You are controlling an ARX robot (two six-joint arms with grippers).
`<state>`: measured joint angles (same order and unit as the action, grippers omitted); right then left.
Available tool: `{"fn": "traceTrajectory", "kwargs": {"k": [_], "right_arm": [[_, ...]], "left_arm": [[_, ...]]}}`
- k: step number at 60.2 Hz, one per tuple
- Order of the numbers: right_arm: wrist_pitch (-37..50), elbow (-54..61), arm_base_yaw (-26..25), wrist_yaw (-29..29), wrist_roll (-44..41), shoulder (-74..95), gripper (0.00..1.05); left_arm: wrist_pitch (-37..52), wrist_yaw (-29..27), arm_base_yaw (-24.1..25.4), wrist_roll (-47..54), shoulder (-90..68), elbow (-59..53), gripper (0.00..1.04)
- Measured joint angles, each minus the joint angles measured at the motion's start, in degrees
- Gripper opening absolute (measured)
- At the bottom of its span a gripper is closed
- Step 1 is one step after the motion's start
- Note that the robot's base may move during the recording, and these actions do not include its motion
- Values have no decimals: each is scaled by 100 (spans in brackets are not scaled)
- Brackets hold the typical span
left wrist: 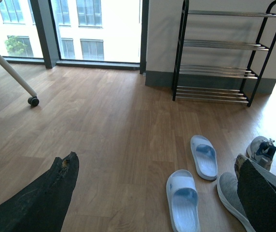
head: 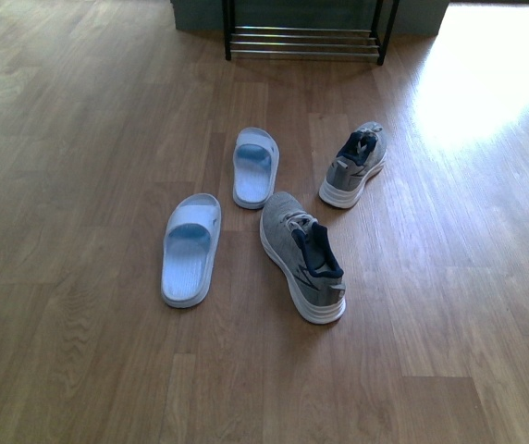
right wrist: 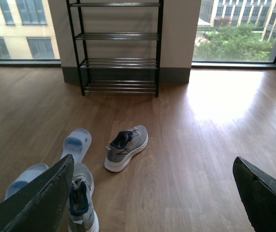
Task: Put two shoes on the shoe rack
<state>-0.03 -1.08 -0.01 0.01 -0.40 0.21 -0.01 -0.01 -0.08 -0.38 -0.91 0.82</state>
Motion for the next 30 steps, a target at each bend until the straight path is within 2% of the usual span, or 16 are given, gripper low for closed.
{"fn": "traceTrajectory", "kwargs": {"k": [30], "right_arm": [[0, 0, 0, 0, 0, 0, 96]], "left_arm": [[0, 0, 0, 0, 0, 0, 95]]}}
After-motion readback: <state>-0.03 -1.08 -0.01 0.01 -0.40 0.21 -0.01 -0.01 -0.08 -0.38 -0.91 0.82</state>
